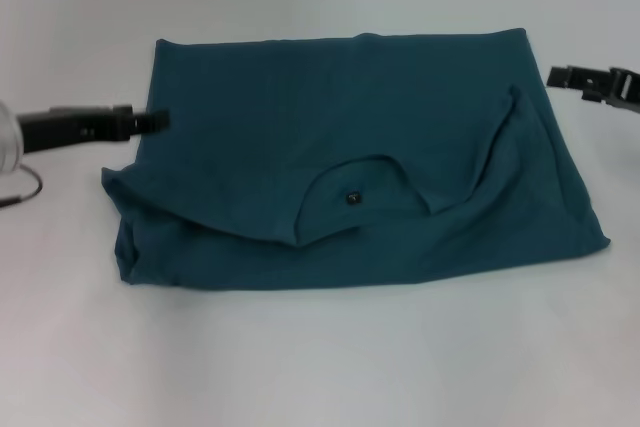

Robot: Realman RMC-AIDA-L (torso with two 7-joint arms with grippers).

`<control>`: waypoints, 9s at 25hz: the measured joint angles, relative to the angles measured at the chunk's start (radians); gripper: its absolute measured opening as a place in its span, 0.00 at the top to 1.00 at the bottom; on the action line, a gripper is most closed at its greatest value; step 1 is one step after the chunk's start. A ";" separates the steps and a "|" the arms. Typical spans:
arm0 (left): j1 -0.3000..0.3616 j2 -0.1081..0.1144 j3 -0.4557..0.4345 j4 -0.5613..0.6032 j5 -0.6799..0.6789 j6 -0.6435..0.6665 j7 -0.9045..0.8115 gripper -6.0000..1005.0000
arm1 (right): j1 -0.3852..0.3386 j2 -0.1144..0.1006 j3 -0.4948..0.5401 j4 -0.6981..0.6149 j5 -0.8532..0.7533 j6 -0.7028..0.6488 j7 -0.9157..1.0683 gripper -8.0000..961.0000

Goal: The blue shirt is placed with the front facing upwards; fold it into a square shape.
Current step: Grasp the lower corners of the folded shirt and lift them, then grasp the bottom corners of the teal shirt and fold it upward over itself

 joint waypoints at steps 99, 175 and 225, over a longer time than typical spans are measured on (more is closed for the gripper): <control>0.252 -0.129 0.264 0.221 0.128 0.028 -0.120 0.94 | 0.035 0.041 -0.198 -0.001 -0.555 0.045 0.180 0.38; 0.465 -0.147 -0.029 0.490 0.117 0.906 -0.160 0.94 | -0.340 -0.013 0.060 -0.286 -0.370 -0.721 0.064 0.92; 0.009 0.052 -0.089 0.001 0.100 0.310 -0.200 0.94 | 0.032 -0.063 0.188 0.066 -0.284 -0.126 0.190 0.92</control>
